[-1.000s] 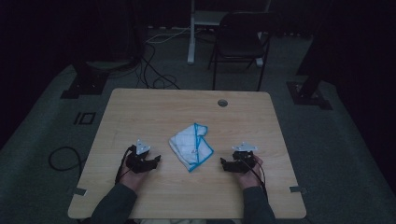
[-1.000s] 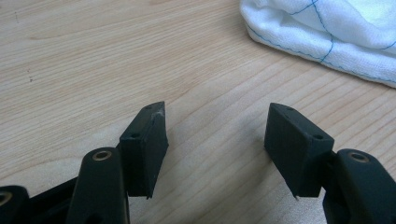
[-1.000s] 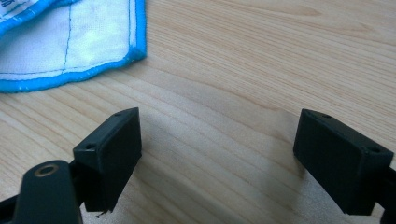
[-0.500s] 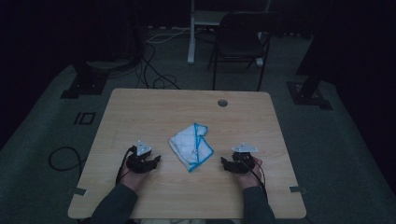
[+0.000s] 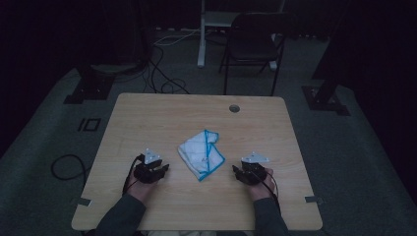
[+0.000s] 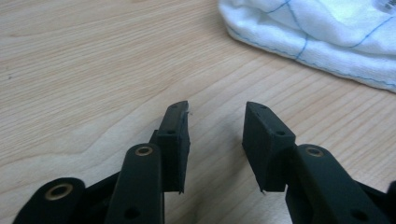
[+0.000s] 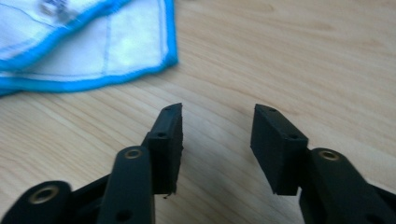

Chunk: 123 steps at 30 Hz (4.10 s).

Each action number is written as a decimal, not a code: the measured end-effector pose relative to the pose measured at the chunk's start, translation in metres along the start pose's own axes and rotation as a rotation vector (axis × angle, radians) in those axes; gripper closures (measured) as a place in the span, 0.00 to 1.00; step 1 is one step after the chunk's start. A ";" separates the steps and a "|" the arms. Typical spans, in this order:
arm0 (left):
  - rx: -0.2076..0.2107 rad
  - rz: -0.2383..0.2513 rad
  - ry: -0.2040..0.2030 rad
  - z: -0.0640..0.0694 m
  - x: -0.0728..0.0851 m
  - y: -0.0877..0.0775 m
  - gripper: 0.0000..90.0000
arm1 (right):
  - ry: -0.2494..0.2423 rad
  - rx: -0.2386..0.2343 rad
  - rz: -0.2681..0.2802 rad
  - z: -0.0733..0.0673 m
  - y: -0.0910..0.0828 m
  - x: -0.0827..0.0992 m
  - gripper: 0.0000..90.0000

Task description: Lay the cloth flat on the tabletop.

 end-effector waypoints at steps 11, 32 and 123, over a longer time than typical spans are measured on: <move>0.045 0.035 0.031 0.012 -0.012 -0.010 0.71 | -0.059 -0.026 0.040 -0.024 -0.001 -0.017 0.71; 0.113 0.092 0.143 0.058 -0.042 -0.018 0.70 | -0.078 -0.031 0.015 -0.029 0.025 -0.037 0.87; 0.085 0.196 0.162 0.084 -0.081 -0.025 0.99 | -0.059 -0.044 0.000 -0.016 0.038 -0.032 0.67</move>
Point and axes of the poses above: each handheld gripper's, and its own axes: y roughly forward along the jaws, x roughly out of its underside, z roughly to its right, the point moved 10 cm from there along y, roughly forward along the jaws, and after that the axes turned 13 degrees about -x, right-handed, at the moved point
